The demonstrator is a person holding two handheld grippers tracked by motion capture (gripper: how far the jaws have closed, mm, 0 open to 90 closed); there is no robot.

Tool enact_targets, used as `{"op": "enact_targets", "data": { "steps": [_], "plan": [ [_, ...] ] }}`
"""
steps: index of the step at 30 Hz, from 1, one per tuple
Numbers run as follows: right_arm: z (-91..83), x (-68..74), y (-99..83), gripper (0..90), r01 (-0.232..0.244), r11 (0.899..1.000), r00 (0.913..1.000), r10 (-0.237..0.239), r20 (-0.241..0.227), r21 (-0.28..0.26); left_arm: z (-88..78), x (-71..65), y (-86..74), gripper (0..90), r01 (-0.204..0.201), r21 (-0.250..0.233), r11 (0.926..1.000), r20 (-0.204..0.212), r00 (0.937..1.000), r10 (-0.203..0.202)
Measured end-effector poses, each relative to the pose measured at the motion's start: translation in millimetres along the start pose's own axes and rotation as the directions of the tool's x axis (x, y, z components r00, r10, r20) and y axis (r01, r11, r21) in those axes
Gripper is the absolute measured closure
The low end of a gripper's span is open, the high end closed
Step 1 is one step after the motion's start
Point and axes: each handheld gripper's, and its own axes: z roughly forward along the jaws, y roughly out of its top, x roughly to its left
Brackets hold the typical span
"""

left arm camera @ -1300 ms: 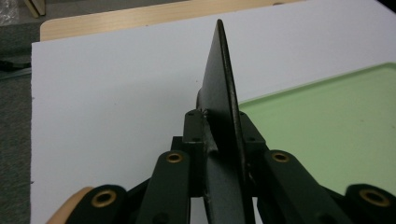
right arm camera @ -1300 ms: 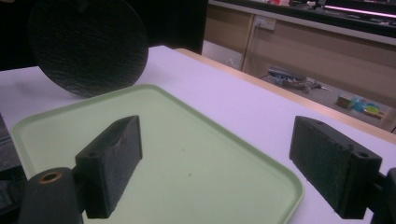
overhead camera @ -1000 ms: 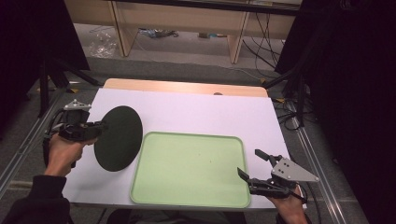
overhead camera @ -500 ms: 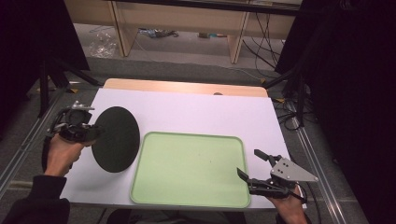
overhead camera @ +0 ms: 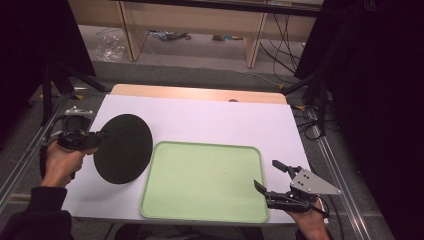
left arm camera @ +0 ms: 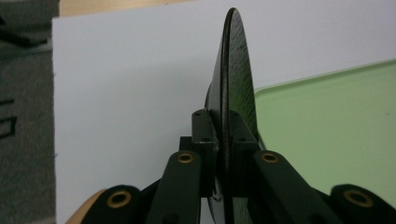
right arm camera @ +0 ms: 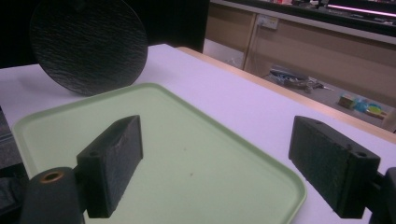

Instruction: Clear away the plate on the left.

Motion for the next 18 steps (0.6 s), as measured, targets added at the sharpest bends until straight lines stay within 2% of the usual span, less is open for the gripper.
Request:
{"op": "enact_targets", "data": {
  "steps": [1, 2, 3, 9, 10, 11, 13, 14, 15, 17, 18],
  "plan": [
    [0.7, -0.1, -0.2, 18.4, 0.002, 1.0, 1.0, -0.002, -0.005, -0.002, -0.5, 5.6, -1.5, 84.8, 0.013, 0.009, 0.9999, 0.019, 0.9997, -0.013],
    [0.3, 0.4, 0.0, 18.4, 0.002, 1.0, 1.0, -0.002, -0.004, 0.01, 2.4, 13.3, -5.2, 84.9, 0.068, -0.009, 0.9976, 0.036, 0.997, -0.068],
    [0.4, 0.7, 0.2, 18.4, 0.003, 1.0, 1.0, -0.003, -0.003, 0.009, 2.9, 15.4, -6.7, 84.9, 0.085, -0.013, 0.9963, 0.041, 0.9956, -0.084],
    [2.0, 0.9, 0.2, 18.6, 0.009, 1.0, 1.0, -0.009, 0.001, -0.001, 1.9, 16.8, -6.9, 84.9, 0.057, -0.006, 0.9984, 0.046, 0.9973, -0.056],
    [1.3, 1.3, 0.2, 18.6, 0.002, 1.0, 1.0, -0.002, -0.006, 0.004, 3.4, 14.7, -6.9, 84.9, 0.068, -0.026, 0.9974, 0.044, 0.9968, -0.066],
    [1.0, 1.2, 0.2, 18.7, 0.002, 1.0, 1.0, -0.002, -0.006, 0.004, 2.7, 13.9, -6.3, 84.8, 0.047, -0.019, 0.9987, 0.043, 0.998, -0.046],
    [1.0, 0.7, 0.0, 18.7, 0.001, 1.0, 1.0, -0.001, 0.0, 0.004, 2.3, 9.0, -4.1, 84.6, 0.031, -0.017, 0.9994, 0.032, 0.999, -0.03],
    [1.1, 0.8, -0.1, 18.7, 0.002, 1.0, 1.0, -0.002, 0.0, 0.005, 1.5, 3.3, -1.6, 84.4, -0.014, -0.002, 0.9999, 0.013, 0.9998, 0.014],
    [1.1, 0.8, -0.1, 18.7, 0.002, 1.0, 1.0, -0.002, 0.0, 0.005, 1.5, 3.3, -1.6, 84.0, -0.014, -0.002, 0.9999, 0.013, 0.9998, 0.014],
    [0.9, 1.0, 0.2, 18.8, 0.003, 1.0, 1.0, -0.003, -0.004, 0.005, 0.1, -2.6, 1.5, 83.6, -0.046, 0.017, 0.9988, 0.011, 0.9989, 0.046],
    [0.9, 1.3, 0.2, 18.8, 0.002, 1.0, 1.0, -0.002, -0.006, 0.005, 2.9, -8.5, 1.0, 83.2, -0.052, 0.005, 0.9986, -0.005, 0.9986, 0.052]
  ]
}}
